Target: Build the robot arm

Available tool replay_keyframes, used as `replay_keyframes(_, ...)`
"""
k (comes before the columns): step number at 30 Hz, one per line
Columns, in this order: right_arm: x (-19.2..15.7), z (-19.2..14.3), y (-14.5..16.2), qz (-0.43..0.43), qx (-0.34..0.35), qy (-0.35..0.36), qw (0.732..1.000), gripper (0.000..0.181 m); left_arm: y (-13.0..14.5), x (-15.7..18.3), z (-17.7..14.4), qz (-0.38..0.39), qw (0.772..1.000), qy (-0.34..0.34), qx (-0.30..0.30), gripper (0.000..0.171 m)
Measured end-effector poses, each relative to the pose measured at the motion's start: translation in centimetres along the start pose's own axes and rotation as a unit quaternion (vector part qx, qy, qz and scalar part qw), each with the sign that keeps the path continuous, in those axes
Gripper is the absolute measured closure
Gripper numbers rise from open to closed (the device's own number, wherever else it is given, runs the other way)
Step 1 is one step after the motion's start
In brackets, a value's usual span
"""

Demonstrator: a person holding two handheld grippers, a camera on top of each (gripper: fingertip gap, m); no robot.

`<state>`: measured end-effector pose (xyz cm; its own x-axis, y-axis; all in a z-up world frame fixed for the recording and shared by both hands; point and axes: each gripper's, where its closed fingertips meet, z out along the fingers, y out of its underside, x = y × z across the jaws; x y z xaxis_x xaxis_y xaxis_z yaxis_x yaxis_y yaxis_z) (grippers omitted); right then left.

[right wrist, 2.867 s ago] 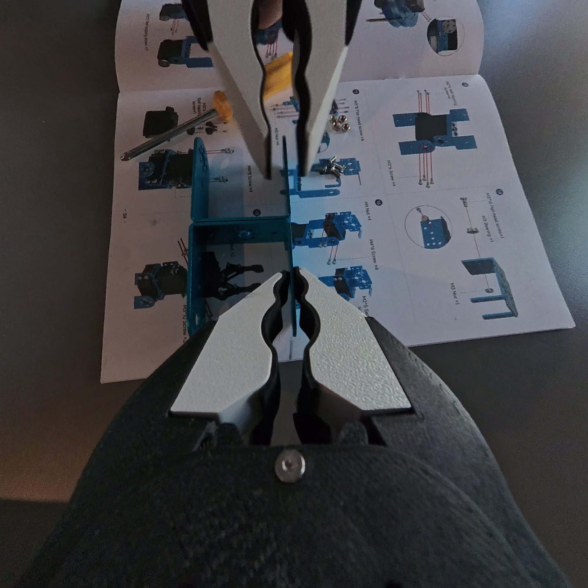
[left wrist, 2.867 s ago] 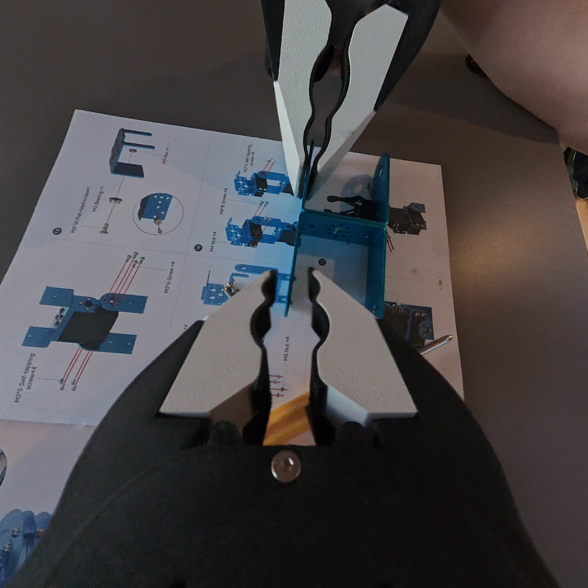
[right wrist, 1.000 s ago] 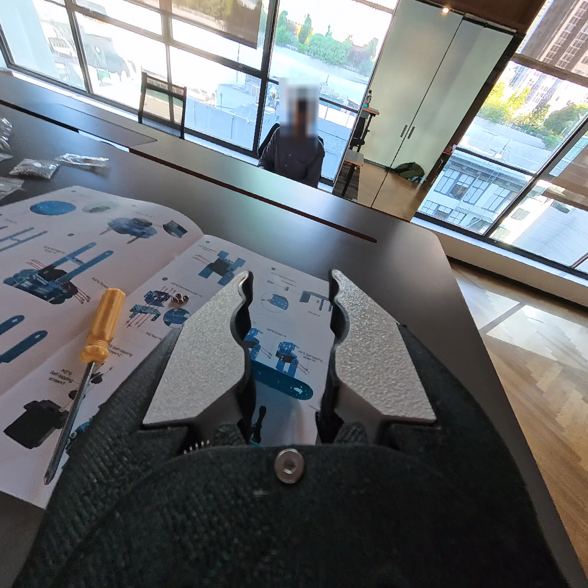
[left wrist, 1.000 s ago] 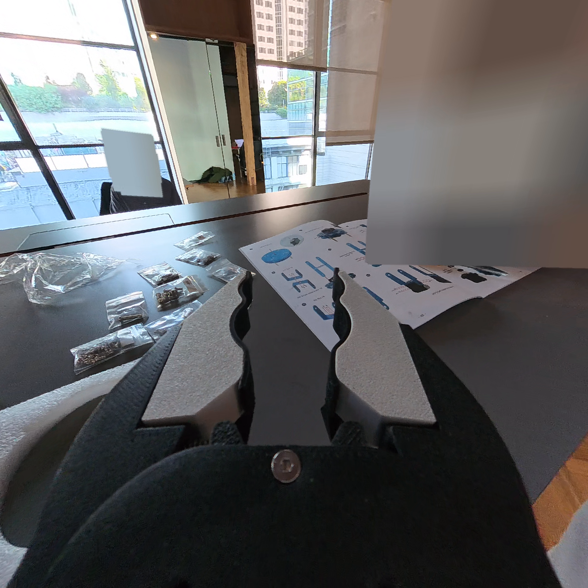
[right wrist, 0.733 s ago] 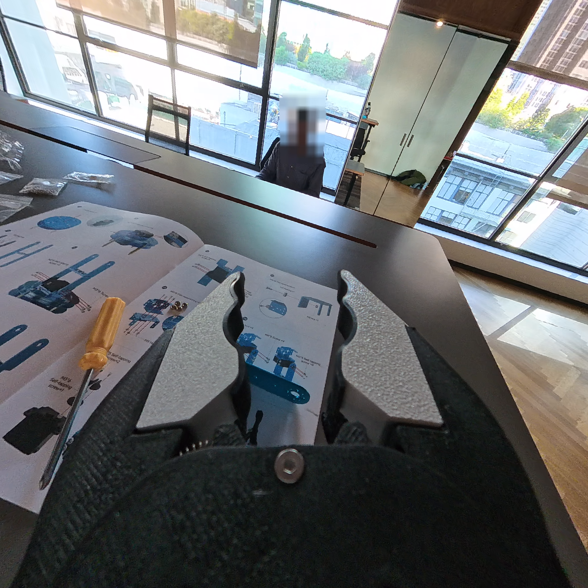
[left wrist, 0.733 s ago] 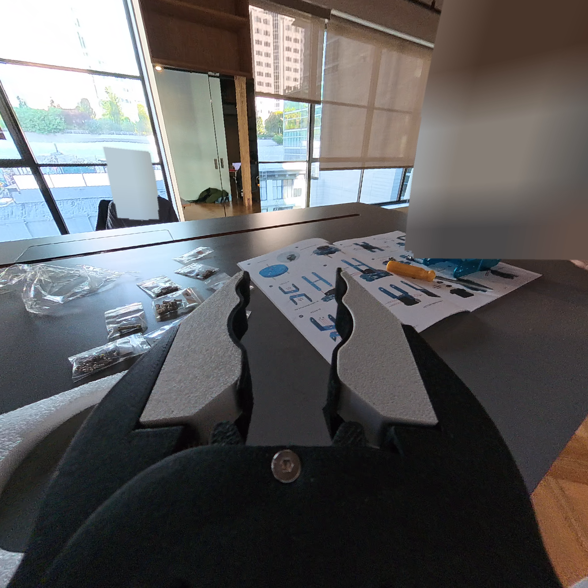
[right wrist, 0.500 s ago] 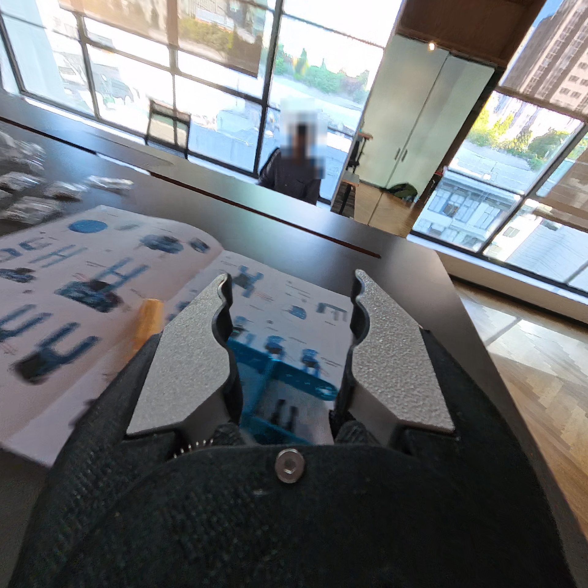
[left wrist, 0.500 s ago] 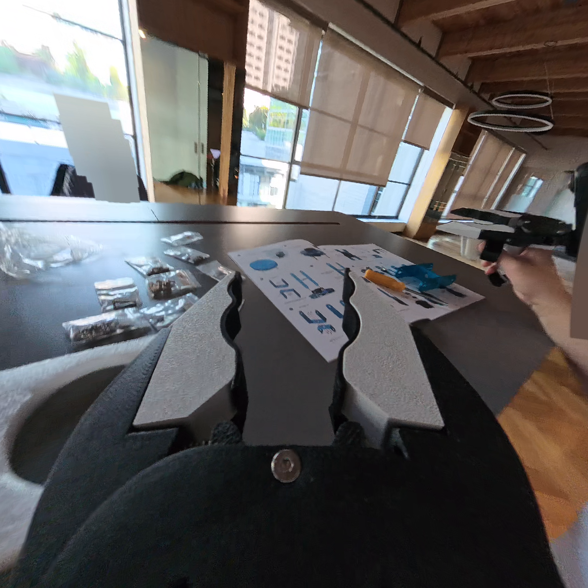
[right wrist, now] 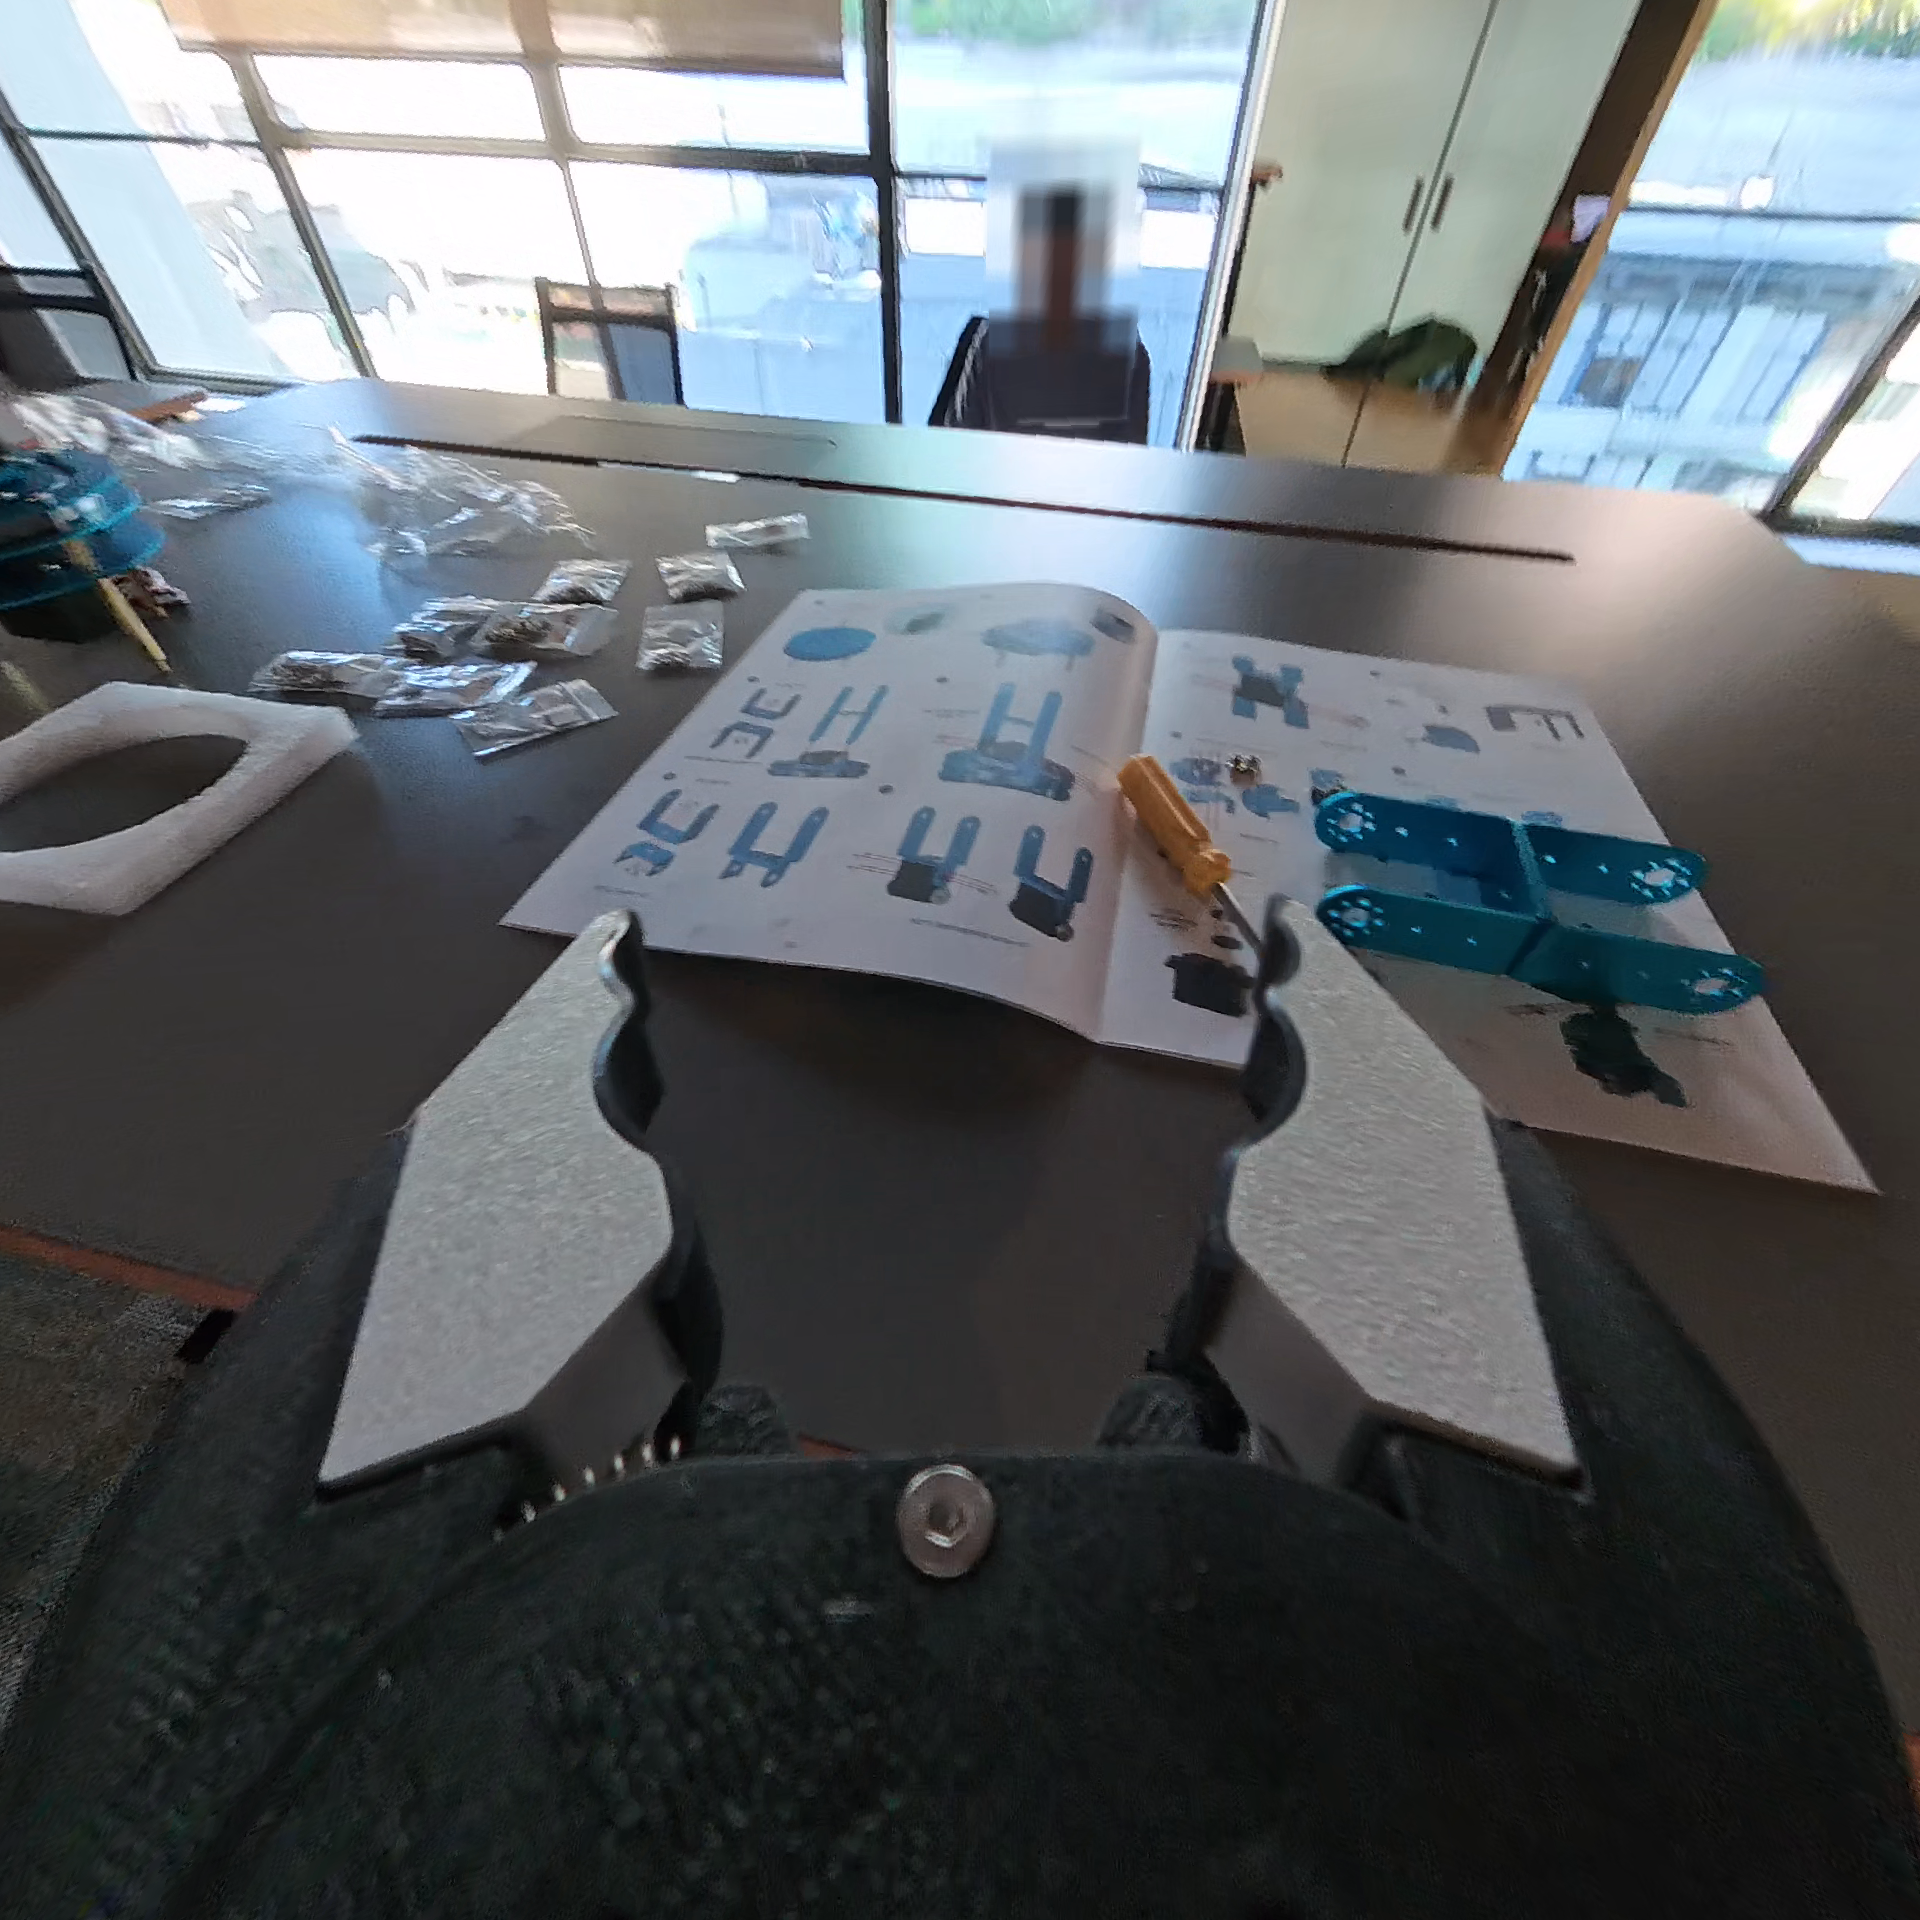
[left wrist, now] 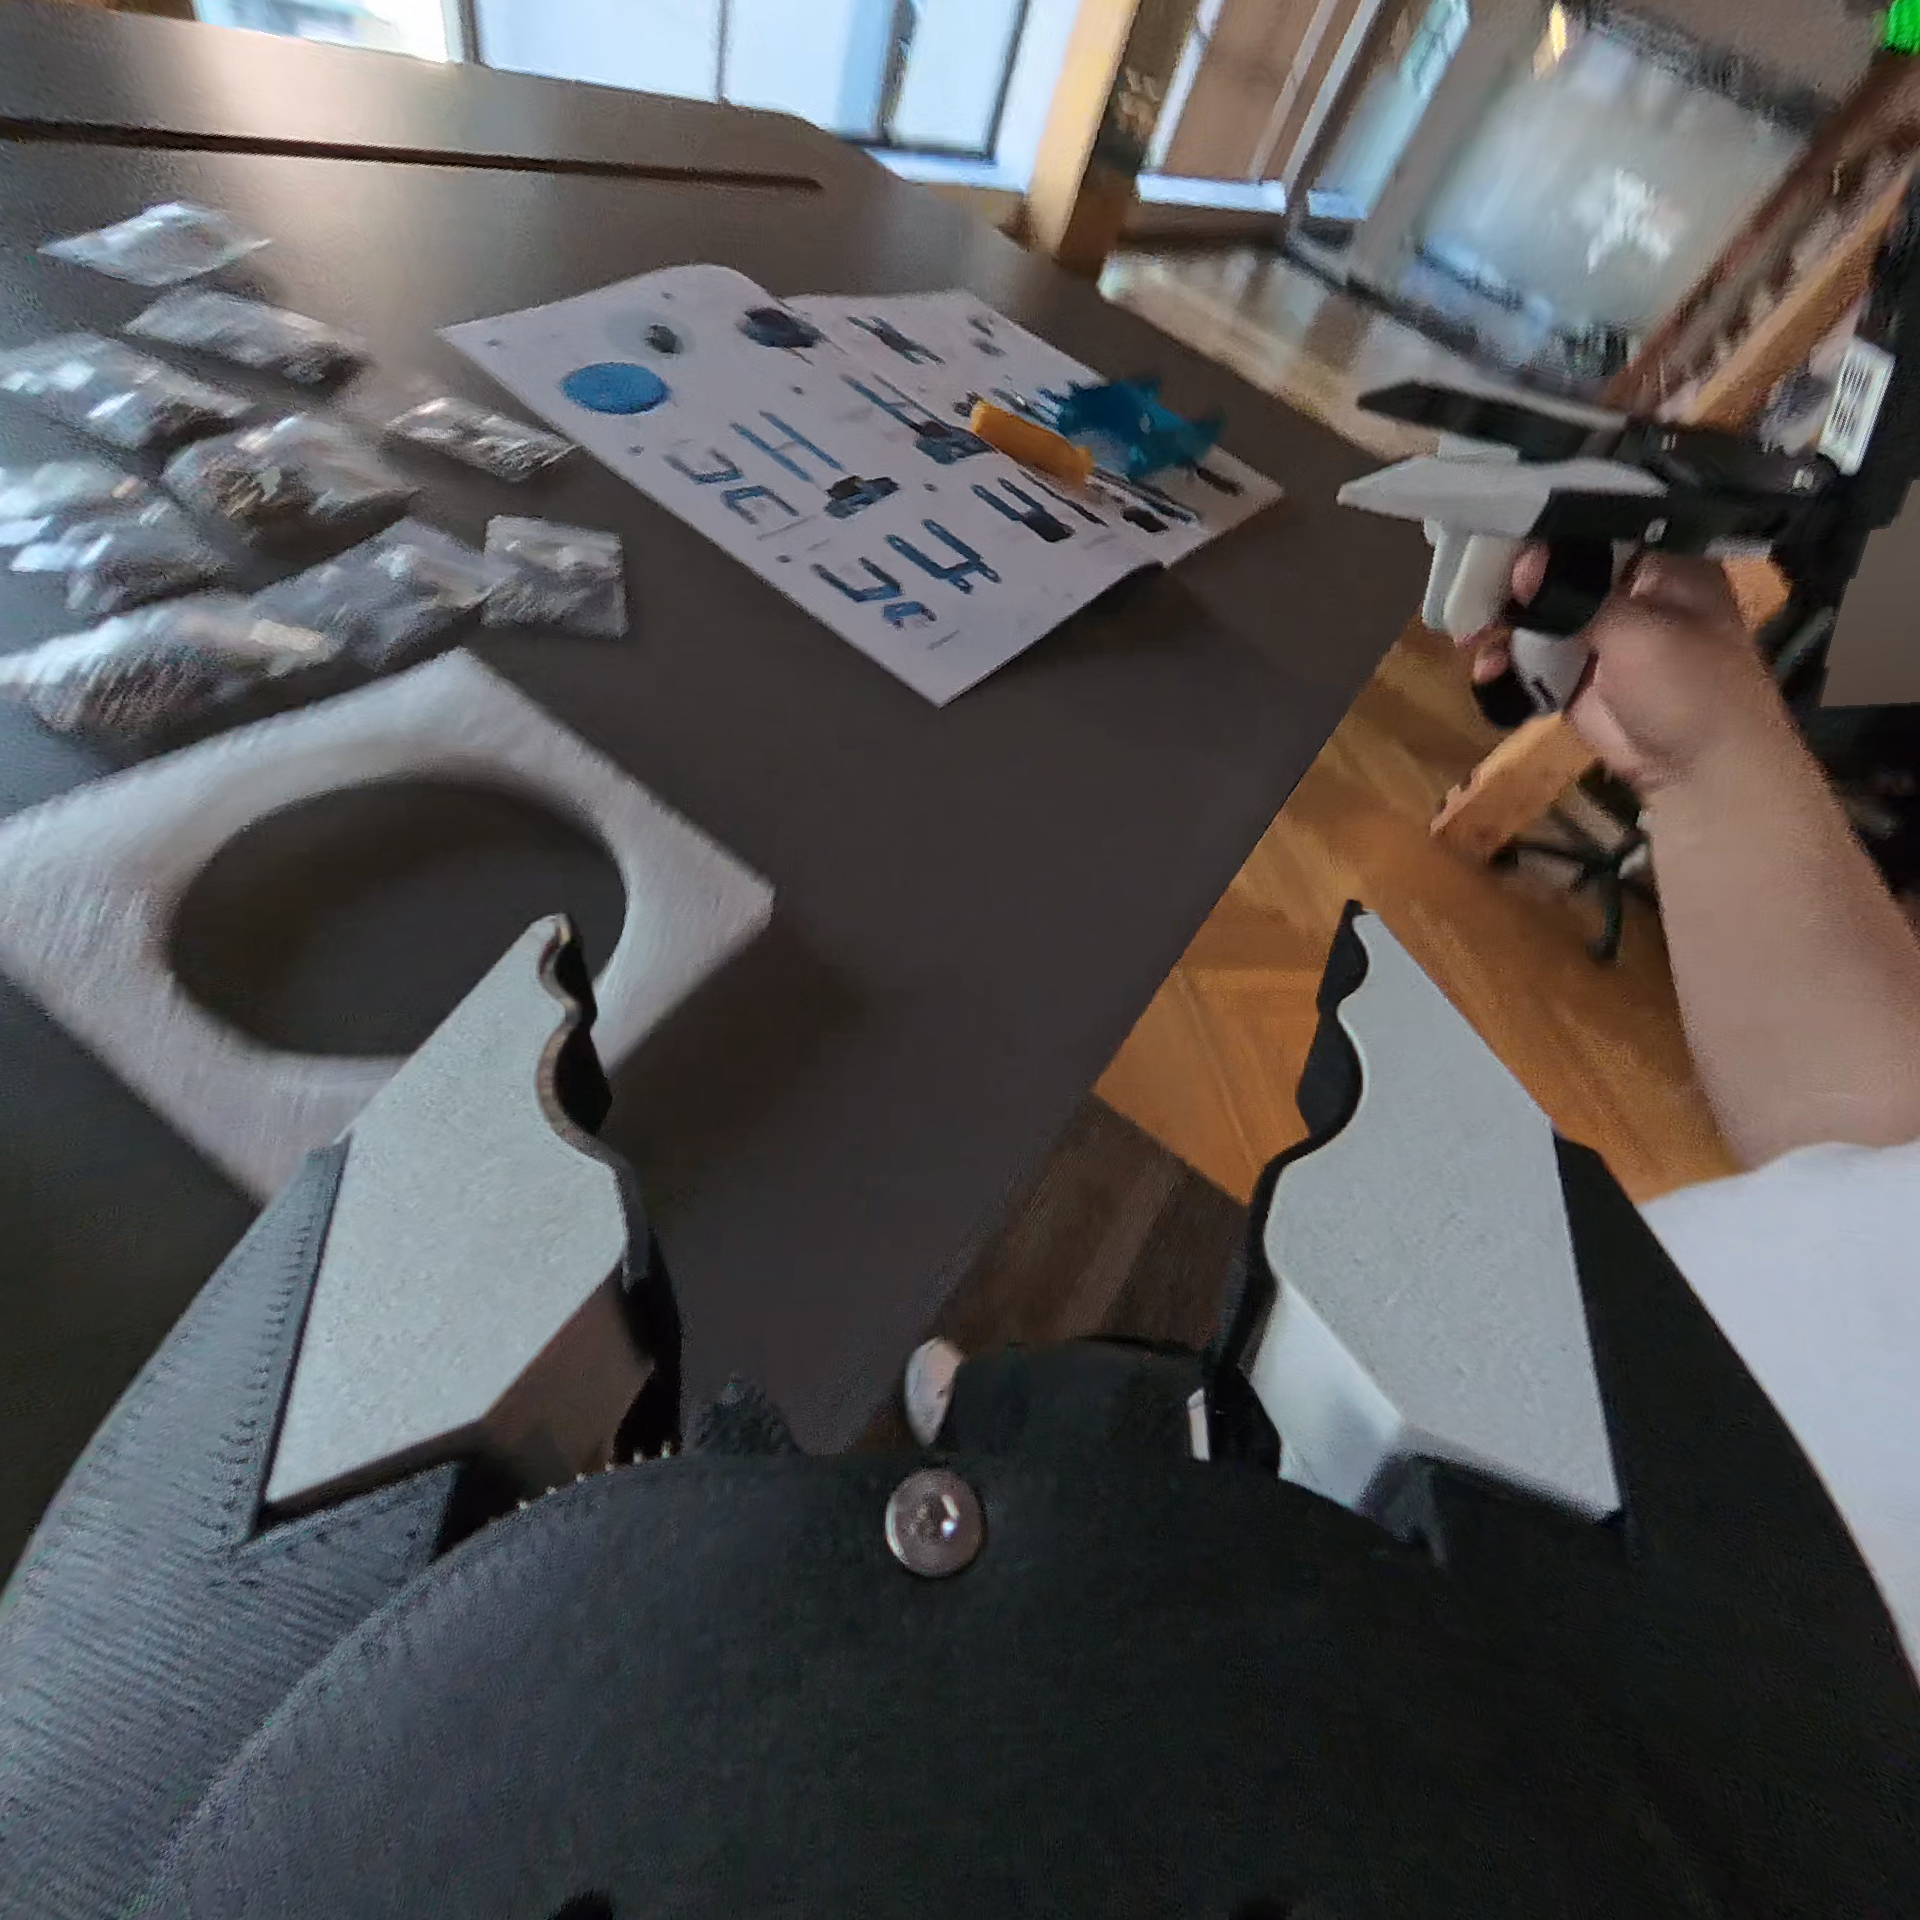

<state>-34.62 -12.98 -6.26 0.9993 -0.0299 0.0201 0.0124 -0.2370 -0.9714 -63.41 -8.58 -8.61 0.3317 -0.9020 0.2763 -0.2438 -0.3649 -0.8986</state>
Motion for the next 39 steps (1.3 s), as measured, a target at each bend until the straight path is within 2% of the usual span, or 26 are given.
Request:
replay_keyframes(2,2.2,0.8,0.0,-0.025,-0.036,0.031,0.999,0.053,-2.6,0.1,3.2,0.061,0.998,-0.01,-0.033,0.031)
replay_keyframes(5,8.5,2.4,-2.2,-0.103,-0.073,0.132,0.983,0.057,-7.7,-1.1,9.5,0.142,0.985,-0.064,-0.072,0.026)
replay_keyframes(7,12.9,3.7,-4.2,-0.122,-0.08,0.185,0.972,0.057,-11.1,-2.2,14.2,0.174,0.975,-0.1,-0.097,0.02)
replay_keyframes(9,16.3,5.3,-5.9,-0.111,-0.074,0.197,0.971,0.056,-14.8,-3.3,19.0,0.179,0.972,-0.127,-0.087,0.019)
replay_keyframes(11,19.8,6.6,-7.5,-0.111,-0.059,0.21,0.97,0.056,-18.1,-4.0,23.4,0.178,0.973,-0.139,-0.05,0.024)
replay_keyframes(15,25.2,8.9,-9.3,-0.119,-0.037,0.21,0.97,0.055,-21.0,-6.0,30.8,0.128,0.977,-0.165,-0.046,0.017)
replay_keyframes(18,28.5,10.7,-9.5,-0.15,-0.049,0.204,0.966,0.056,-22.1,-7.3,34.7,0.085,0.979,-0.179,-0.043,0.014)
replay_keyframes(21,31.0,12.6,-9.2,-0.165,-0.063,0.191,0.966,0.055,-22.5,-8.9,37.3,0.085,0.973,-0.208,-0.046,0.014)
replay_keyframes(24,31.5,15.5,-8.7,-0.148,-0.071,0.131,0.978,0.056,-22.8,-10.4,39.9,0.079,0.97,-0.224,-0.056,0.014)
replay_keyframes(27,30.2,21.1,-8.3,-0.065,-0.087,0.015,0.994,0.054,-23.4,-13.0,43.9,0.065,0.963,-0.249,-0.082,0.014)
replay_keyframes(31,29.4,29.8,-5.6,-0.027,-0.152,-0.082,0.985,0.048,-21.7,-16.4,49.4,0.035,0.948,-0.282,-0.14,0.014)
replay_keyframes(34,29.6,33.9,-2.2,-0.015,-0.207,-0.097,0.973,0.044,-19.9,-18.2,51.9,0.02,0.938,-0.303,-0.167,0.014)
replay_keyframes(37,30.5,35.7,0.0,-0.011,-0.234,-0.077,0.969,0.04,-18.4,-19.9,52.9,0.015,0.927,-0.324,-0.188,0.013)
replay_keyframes(39,31.2,36.6,0.8,-0.017,-0.238,-0.058,0.969,0.039,-18.1,-20.5,53.4,-0.001,0.928,-0.324,-0.183,0.013)
